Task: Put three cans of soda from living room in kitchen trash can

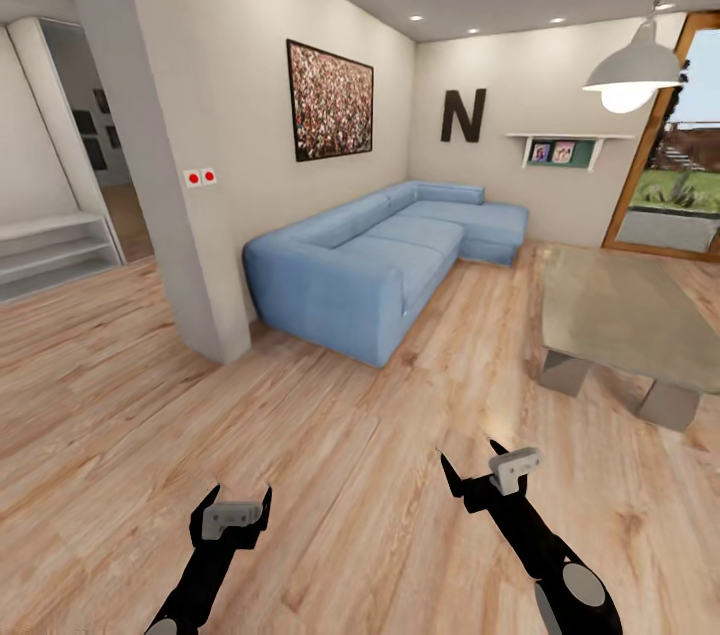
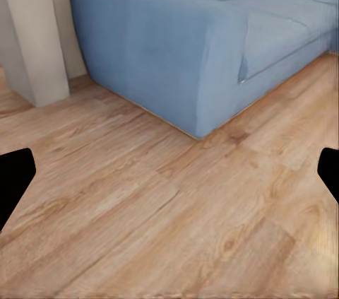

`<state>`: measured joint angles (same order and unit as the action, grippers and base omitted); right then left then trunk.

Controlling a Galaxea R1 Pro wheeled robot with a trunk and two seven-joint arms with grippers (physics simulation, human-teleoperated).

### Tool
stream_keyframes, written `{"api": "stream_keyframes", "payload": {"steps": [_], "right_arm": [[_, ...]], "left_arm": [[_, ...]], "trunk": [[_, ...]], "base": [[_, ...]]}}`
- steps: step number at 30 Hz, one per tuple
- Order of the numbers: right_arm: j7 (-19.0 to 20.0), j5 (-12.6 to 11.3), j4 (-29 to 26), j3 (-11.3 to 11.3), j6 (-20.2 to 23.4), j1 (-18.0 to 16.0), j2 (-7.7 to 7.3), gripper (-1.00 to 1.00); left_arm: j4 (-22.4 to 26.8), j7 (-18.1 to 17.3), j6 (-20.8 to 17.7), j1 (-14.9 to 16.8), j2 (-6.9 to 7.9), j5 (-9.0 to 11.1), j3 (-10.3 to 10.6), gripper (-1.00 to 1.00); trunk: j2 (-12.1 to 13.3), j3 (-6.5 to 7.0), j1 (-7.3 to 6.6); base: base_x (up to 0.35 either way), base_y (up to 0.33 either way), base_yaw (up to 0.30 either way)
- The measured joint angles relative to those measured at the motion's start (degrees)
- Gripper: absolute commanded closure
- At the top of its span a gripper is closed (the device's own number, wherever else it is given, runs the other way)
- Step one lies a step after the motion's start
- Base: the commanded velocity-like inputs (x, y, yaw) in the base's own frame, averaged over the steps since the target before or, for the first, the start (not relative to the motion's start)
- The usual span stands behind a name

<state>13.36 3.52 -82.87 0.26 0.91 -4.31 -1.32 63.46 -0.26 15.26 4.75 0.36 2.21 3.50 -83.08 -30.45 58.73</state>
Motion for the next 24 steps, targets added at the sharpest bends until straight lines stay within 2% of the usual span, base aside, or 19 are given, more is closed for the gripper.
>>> {"api": "stream_keyframes", "payload": {"steps": [6, 17, 24], "right_arm": [[0.0, 0.0, -0.01, 0.0, -0.09, 0.0, 0.0, -1.0], [0.0, 0.0, 0.1, 0.0, -0.43, 0.0, 0.0, -1.0], [0.09, 0.0, 0.16, 0.02, -0.56, 0.0, 0.0, -1.0]], "left_arm": [[0.0, 0.0, 0.01, 0.0, 0.04, -0.01, 0.01, -1.0], [0.0, 0.0, 0.0, 0.0, 0.03, -0.09, 0.02, -1.0], [-0.55, -0.08, -0.05, 0.0, 0.0, -0.26, 0.23, -1.0]], "trunk": [[0.0, -0.41, 0.0], [0.0, -1.1, 0.0], [0.0, -1.51, 0.0]], "base": [[-0.234, 0.0, -0.17], [-0.044, -0.005, -0.18], [-0.004, -0.197, -0.184]]}}
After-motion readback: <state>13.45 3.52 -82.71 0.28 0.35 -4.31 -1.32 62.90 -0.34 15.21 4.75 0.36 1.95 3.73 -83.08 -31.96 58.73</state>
